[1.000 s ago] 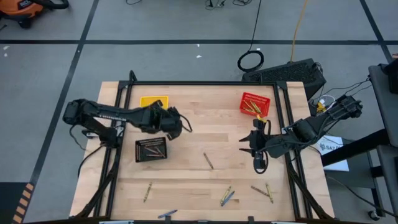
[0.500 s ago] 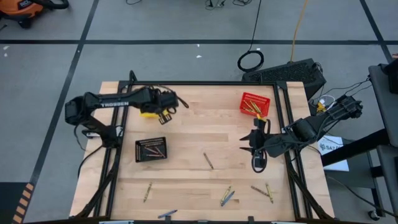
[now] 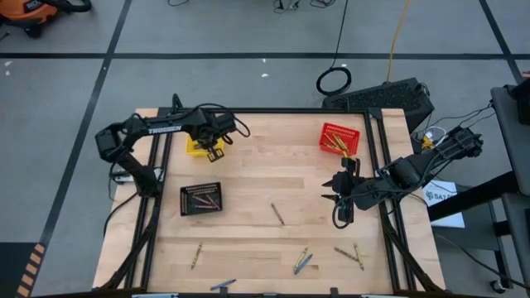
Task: Sort crayons
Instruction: Put the blue crayon into the yellow bin, then put the brown crayon into the black bin
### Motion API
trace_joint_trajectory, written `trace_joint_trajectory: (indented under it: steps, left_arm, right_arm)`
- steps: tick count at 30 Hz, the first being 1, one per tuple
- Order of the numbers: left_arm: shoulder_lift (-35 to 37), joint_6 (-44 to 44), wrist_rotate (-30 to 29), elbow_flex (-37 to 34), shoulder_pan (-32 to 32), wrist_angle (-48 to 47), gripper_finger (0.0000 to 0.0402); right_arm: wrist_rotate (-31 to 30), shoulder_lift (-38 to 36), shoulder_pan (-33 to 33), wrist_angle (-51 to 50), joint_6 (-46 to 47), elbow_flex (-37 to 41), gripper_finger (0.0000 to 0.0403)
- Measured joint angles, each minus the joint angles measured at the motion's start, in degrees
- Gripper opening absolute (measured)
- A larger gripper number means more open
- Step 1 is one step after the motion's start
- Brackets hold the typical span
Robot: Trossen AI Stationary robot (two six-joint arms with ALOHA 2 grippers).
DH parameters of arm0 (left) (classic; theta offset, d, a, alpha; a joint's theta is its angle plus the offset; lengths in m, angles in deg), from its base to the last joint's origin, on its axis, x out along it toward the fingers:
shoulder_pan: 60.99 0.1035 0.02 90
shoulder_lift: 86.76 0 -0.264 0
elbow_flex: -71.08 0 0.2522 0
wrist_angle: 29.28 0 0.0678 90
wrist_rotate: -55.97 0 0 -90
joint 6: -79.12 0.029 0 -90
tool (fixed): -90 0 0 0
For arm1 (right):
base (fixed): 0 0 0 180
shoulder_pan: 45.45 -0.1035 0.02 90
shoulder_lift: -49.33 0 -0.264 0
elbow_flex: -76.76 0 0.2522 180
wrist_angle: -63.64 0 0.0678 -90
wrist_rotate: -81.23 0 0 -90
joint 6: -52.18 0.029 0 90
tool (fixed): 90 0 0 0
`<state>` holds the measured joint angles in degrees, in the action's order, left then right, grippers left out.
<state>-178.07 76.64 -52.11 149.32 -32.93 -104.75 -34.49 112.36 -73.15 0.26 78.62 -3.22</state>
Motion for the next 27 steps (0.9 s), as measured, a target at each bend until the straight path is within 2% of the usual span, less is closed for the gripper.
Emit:
trace_joint_trajectory:
  steps: [3,11,23,27]
  left_arm:
    - [-0.61,0.75,-0.97,-0.59,0.60,0.41,0.0016]
    - [-0.57,1.92,-1.04,-0.87,1.88,0.87,0.0069]
    - [-0.57,1.76,-1.32,-0.87,0.89,0.74,0.0075]
    - [-0.57,1.72,-1.07,-0.87,-0.62,-0.07,0.0075]
  right_arm:
    - [0.00,0.00,0.00,0.00,-0.05,0.00,0.0135]
    - [0.00,0.00,0.00,-0.01,-1.65,0.00,0.0135]
    - [-0.35,0.00,0.39,0.01,-9.57,0.00,0.0135]
    - [-5.89,0.00,1.72,0.01,-10.05,0.01,0.0135]
